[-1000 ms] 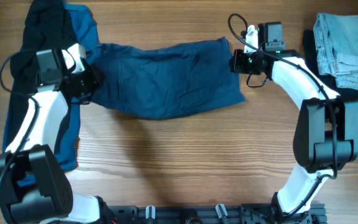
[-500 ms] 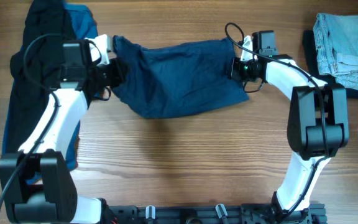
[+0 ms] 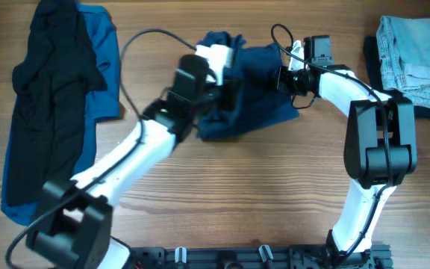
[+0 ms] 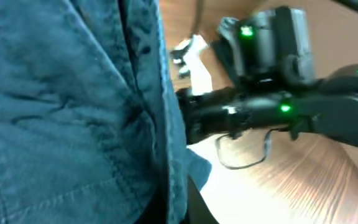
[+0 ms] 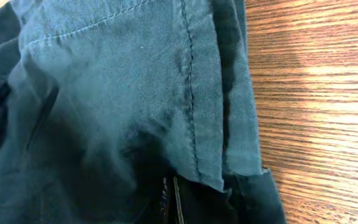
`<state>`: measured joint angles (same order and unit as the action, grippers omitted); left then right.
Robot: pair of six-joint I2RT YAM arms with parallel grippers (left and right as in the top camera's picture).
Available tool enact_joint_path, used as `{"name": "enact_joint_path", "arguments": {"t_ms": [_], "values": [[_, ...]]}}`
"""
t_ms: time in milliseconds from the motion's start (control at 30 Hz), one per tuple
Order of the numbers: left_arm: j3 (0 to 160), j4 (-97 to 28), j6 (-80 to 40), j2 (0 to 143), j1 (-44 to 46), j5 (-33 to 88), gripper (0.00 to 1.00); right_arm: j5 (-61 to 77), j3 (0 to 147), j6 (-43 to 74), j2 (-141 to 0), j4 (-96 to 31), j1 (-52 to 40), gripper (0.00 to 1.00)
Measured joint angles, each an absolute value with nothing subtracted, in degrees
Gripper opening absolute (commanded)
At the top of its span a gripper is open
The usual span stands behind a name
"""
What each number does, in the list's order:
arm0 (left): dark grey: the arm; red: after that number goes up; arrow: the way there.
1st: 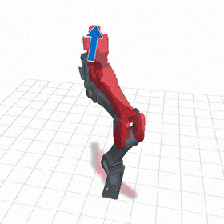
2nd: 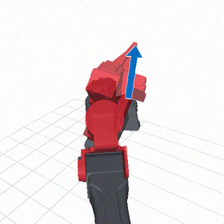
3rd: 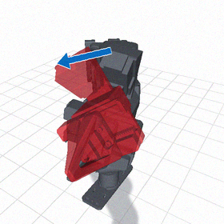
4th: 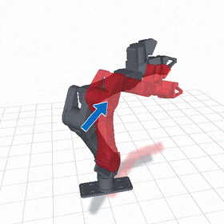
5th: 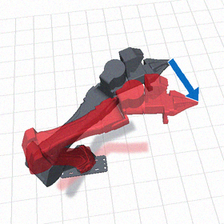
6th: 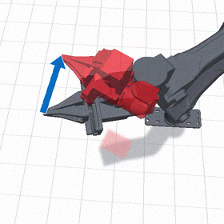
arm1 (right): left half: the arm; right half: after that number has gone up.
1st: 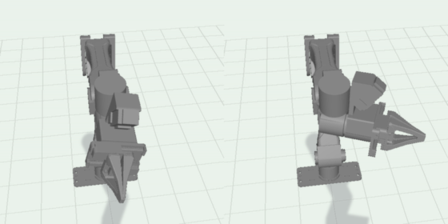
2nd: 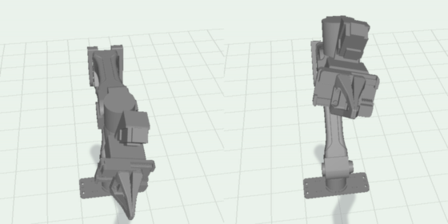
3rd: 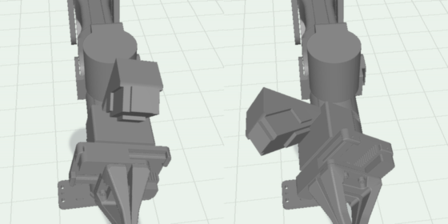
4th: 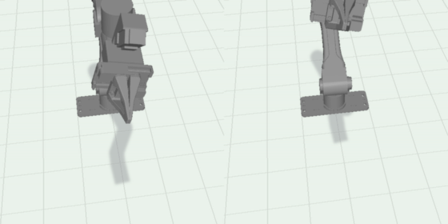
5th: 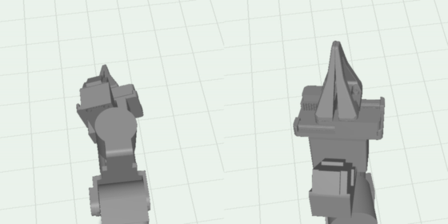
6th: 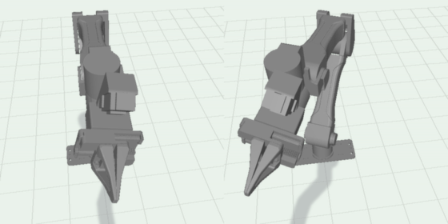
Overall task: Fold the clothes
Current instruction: 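Fold the left end over toward the right gripper with the left gripper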
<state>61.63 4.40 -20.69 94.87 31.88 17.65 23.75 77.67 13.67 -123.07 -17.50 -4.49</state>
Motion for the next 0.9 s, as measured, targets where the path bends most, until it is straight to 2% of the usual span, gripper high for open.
{"name": "enact_joint_path", "arguments": {"t_ms": [133,367,533,567,600,633,733,900], "values": [[61.73,10.35,-22.11,101.95,35.79,15.81,0.04,24.38,77.73,13.67,-123.17,-17.41,-4.34,0.04],[61.73,15.53,-23.73,105.12,35.83,14.17,0.04,30.70,77.78,13.63,-123.17,-19.66,-2.17,0.04],[61.73,17.72,-24.64,105.12,35.86,12.19,0.04,31.77,77.71,13.65,-112.36,-24.05,-0.43,0.04],[61.73,18.61,-24.86,105.12,35.86,11.77,0.20,31.79,77.71,13.63,-109.45,-24.45,-0.05,0.04],[61.73,19.51,-25.04,105.12,35.83,11.64,0.65,31.81,77.71,13.65,-106.85,-24.73,0.25,0.05],[61.73,20.51,-25.10,105.12,35.83,11.33,1.00,31.90,77.71,13.65,-104.47,-25.04,0.56,0.06],[61.80,23.33,-25.82,105.12,35.86,10.31,1.00,31.62,77.73,13.61,-98.32,-26.55,1.26,0.07],[61.80,25.71,-26.09,105.12,35.70,9.63,1.00,30.37,77.71,13.19,-97.69,-28.58,1.26,0.07]]}}
